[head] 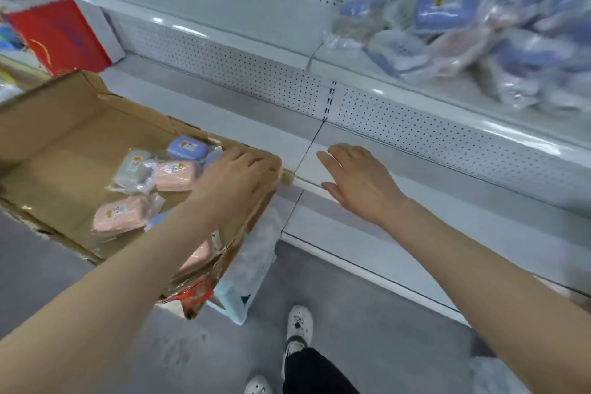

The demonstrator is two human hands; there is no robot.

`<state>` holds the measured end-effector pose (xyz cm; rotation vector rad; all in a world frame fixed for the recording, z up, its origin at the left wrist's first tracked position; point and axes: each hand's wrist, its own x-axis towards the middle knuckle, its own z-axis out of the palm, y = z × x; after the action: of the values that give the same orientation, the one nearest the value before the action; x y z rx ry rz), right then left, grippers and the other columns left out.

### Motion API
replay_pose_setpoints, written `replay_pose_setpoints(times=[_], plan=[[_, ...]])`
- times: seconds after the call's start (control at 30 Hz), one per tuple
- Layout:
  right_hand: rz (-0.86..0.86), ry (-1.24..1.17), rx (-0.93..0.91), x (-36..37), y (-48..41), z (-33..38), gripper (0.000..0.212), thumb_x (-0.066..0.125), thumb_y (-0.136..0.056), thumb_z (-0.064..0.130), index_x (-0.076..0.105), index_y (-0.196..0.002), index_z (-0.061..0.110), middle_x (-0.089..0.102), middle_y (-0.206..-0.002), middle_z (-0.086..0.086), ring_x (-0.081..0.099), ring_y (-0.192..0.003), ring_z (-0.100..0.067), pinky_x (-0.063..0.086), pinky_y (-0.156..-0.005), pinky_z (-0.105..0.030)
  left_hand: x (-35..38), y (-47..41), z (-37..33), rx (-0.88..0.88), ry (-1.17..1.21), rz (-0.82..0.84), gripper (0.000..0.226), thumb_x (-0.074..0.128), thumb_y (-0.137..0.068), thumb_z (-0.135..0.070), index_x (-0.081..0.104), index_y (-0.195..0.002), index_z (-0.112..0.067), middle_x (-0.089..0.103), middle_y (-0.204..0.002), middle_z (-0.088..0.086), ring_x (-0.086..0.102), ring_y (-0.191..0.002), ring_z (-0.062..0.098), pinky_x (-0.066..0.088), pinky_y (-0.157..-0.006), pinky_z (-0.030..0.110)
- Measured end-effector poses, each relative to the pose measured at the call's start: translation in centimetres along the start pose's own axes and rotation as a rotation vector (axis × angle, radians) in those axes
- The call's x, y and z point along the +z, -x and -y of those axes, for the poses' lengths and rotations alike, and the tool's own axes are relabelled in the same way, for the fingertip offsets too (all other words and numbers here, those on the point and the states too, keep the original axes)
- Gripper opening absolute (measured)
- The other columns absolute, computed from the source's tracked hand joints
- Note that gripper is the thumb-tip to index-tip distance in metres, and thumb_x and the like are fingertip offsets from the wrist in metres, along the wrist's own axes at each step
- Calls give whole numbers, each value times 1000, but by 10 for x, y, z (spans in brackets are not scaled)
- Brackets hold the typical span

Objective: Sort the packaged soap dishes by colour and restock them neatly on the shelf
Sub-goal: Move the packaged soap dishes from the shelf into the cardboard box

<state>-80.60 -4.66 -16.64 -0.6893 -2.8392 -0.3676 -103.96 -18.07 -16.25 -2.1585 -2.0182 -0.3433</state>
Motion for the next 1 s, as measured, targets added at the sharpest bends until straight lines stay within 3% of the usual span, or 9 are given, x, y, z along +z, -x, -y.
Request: replay_pose_setpoints(times=[0.13, 0.27, 0.5, 0.77, 1.0], plan=[[-54, 103, 159, -35, 62, -44, 56, 71, -86, 31, 56, -131, 2, 60, -123, -20, 57, -114, -38, 46, -97, -47, -10, -45, -46, 155, -16, -88, 42, 75, -79, -30, 68, -115, -11, 68, -110, 10, 62, -99, 33, 50, -87, 42], [-99, 183, 303, -67, 117, -88, 55, 72, -83, 31, 58, -128, 2, 62, -119, -18, 59, -110, -36, 48, -94, -46, -17, -91, -96, 277, 22, -163, 44, 76, -78, -34, 68, -115, -10, 69, -108, 9, 62, -98, 34, 52, -81, 41], [-132, 293, 478, -104, 210, -185, 55, 71, -85, 30, 57, -129, 2, 61, -120, -17, 58, -111, -36, 46, -96, -45, -25, -187, -207, 476, 51, -277, 46, 72, -82, -37, 65, -120, -10, 66, -112, 7, 60, -103, 30, 50, -93, 41], [-104, 395, 585, -129, 306, -313, 55, 74, -83, 29, 58, -128, 1, 62, -119, -18, 60, -110, -37, 49, -92, -46, -6, -299, -360, 570, 109, -349, 50, 73, -79, -40, 64, -121, -12, 65, -116, 5, 60, -106, 29, 48, -92, 37], [-47, 378, 671, -128, 372, -402, 57, 76, -80, 27, 59, -128, 2, 62, -120, -19, 61, -109, -37, 50, -92, -46, 23, -366, -466, 610, 161, -309, 54, 74, -79, -41, 62, -123, -12, 63, -117, 6, 59, -106, 30, 48, -93, 37]])
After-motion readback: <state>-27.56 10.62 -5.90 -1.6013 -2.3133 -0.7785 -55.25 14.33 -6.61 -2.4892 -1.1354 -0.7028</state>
